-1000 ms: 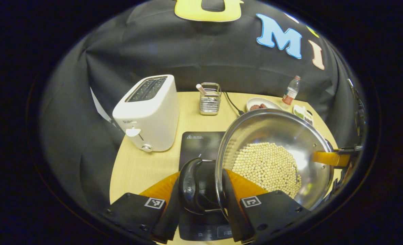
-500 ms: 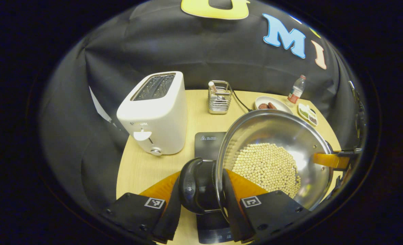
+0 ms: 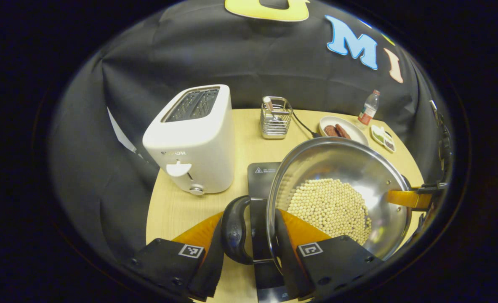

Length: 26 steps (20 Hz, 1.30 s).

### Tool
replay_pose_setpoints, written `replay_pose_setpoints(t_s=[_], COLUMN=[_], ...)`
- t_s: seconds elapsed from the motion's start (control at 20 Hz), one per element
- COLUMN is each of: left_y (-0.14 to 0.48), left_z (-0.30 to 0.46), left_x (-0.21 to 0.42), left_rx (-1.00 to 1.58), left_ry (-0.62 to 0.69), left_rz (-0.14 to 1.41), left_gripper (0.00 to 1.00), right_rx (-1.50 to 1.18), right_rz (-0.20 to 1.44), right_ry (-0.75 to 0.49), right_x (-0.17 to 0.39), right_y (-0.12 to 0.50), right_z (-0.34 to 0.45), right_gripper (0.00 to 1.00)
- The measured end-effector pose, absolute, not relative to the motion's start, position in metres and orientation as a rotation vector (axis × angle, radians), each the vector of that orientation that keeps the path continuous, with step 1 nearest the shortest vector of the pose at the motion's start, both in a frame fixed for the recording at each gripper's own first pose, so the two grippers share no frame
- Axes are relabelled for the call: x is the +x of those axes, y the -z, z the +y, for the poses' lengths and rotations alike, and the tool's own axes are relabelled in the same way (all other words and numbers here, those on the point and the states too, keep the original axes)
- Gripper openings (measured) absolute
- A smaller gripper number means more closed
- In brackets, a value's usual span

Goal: First push the handle of the pot to place it horizontally, then grasp the pot with both hands and set it on the induction cooktop.

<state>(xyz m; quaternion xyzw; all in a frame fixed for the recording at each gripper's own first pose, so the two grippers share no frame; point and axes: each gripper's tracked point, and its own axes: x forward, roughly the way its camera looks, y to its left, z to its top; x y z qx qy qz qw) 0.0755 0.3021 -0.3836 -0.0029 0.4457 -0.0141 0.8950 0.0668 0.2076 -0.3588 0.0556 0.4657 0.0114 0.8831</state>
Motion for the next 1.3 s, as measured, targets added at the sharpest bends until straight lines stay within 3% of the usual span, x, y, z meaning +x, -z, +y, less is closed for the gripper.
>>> replay_pose_setpoints(t_s=[0.8, 0.85, 0.9, 1.0, 1.05, 1.15, 1.2, 1.3], left_y=[0.397, 0.396, 0.397, 0.390, 0.381, 0.360, 0.347, 0.319], left_z=[0.311, 0.311, 0.311, 0.315, 0.317, 0.323, 0.324, 0.329], left_x=[0.081, 0.081, 0.082, 0.084, 0.085, 0.091, 0.091, 0.091], left_rx=[-0.071, -0.072, -0.074, -0.082, -0.092, -0.124, -0.137, -0.149], left_ry=[0.032, 0.031, 0.031, 0.010, -0.001, -0.036, -0.053, -0.091], left_rz=[0.893, 0.887, 0.882, 0.851, 0.821, 0.762, 0.733, 0.670], left_gripper=[0.64, 0.66, 0.69, 0.70, 0.80, 0.84, 0.86, 0.86], right_rx=[0.110, 0.110, 0.107, 0.109, 0.102, 0.105, 0.110, 0.114], right_rz=[0.905, 0.903, 0.902, 0.901, 0.885, 0.844, 0.820, 0.770], right_ry=[-0.011, -0.014, -0.019, -0.048, -0.057, -0.080, -0.090, -0.108], right_x=[0.078, 0.078, 0.079, 0.079, 0.081, 0.085, 0.086, 0.089], right_y=[0.367, 0.366, 0.367, 0.365, 0.360, 0.347, 0.339, 0.322], right_z=[0.216, 0.217, 0.217, 0.220, 0.218, 0.217, 0.216, 0.211], right_gripper=[0.53, 0.48, 0.55, 0.58, 0.63, 0.62, 0.75, 0.86])
